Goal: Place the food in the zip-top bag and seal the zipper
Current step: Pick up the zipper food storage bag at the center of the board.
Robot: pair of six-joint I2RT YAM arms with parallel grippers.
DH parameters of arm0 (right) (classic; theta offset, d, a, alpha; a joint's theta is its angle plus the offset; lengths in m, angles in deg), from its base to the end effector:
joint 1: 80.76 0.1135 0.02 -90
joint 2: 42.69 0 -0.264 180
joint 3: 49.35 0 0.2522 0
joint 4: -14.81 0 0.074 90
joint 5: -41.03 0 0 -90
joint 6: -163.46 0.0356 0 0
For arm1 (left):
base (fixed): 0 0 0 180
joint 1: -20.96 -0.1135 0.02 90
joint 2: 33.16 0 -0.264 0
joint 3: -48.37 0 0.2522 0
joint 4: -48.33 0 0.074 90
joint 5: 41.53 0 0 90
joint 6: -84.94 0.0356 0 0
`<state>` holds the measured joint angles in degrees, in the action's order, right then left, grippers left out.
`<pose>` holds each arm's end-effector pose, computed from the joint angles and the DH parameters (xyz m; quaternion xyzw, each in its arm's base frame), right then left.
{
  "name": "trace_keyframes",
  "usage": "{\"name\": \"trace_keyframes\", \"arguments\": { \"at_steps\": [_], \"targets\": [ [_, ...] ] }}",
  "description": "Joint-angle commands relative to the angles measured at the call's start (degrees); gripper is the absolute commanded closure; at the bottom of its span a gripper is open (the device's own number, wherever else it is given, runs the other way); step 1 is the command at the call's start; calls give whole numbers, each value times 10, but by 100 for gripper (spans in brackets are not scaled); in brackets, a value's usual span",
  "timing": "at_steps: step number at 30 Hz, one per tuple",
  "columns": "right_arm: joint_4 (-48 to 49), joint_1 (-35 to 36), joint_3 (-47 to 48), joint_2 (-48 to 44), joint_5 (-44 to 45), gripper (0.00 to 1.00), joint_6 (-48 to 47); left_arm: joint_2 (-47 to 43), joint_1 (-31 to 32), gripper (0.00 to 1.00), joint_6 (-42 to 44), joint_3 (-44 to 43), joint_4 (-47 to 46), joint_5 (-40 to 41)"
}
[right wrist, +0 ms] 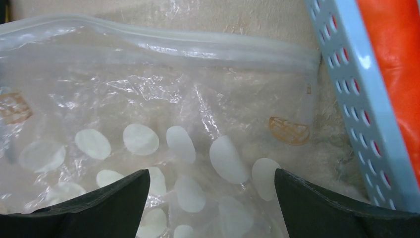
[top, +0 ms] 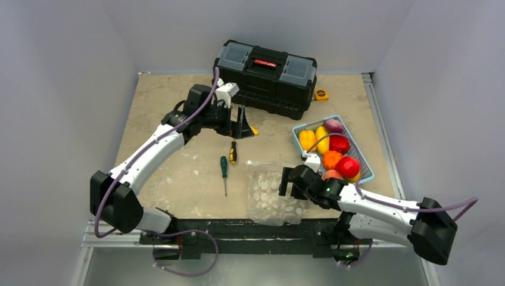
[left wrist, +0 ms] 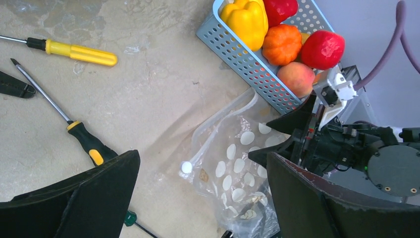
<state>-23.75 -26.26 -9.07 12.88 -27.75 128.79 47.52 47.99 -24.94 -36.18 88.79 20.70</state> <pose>0.1134 0.1368 0.1782 0.0639 0.9340 0.1489 0.3185 0.2718 -0.1573 0.3281 0.1617 0.8588 -0.3703 0.3149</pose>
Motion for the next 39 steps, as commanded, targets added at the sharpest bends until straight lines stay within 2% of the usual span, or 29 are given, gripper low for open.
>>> {"name": "trace_keyframes", "arguments": {
  "at_steps": [1, 5, 8, 10, 14, 16, 17, 26, 30, 34, 39],
  "targets": [
    [78, 3, -2, 47, -5, 1, 15, 4, 2, 1, 10, -24, -5, -4],
    [124, 4, 9, 132, 0, 2, 7, 11, 6, 1, 15, -27, 1, 3],
    [167, 6, 11, 168, 18, 12, -6, 16, 6, 1, 17, -30, 4, 2],
    [190, 5, 15, 185, 24, 28, -24, 19, 7, 1, 18, -32, 5, 2],
    [217, 6, 34, 202, 28, 76, -68, 18, 6, 2, 19, -32, 7, 3],
    [222, 6, 40, 193, 36, 90, -83, 16, 6, 2, 19, -32, 7, 5],
    [223, 6, 40, 184, 42, 100, -89, 15, 7, 2, 19, -32, 7, 6],
    [224, 6, 32, 52, 56, 100, -202, -4, 7, 2, 30, -31, 5, 18],
    [260, 6, -9, -46, 26, 100, -257, -4, 7, 2, 32, -30, 0, -3],
    [319, 6, -45, -144, -43, 100, -356, 8, 7, 2, 29, -33, -9, -60],
    [326, 6, -45, -232, -63, 100, -400, 12, 7, 22, 34, -37, -25, -144]
  ]
}}
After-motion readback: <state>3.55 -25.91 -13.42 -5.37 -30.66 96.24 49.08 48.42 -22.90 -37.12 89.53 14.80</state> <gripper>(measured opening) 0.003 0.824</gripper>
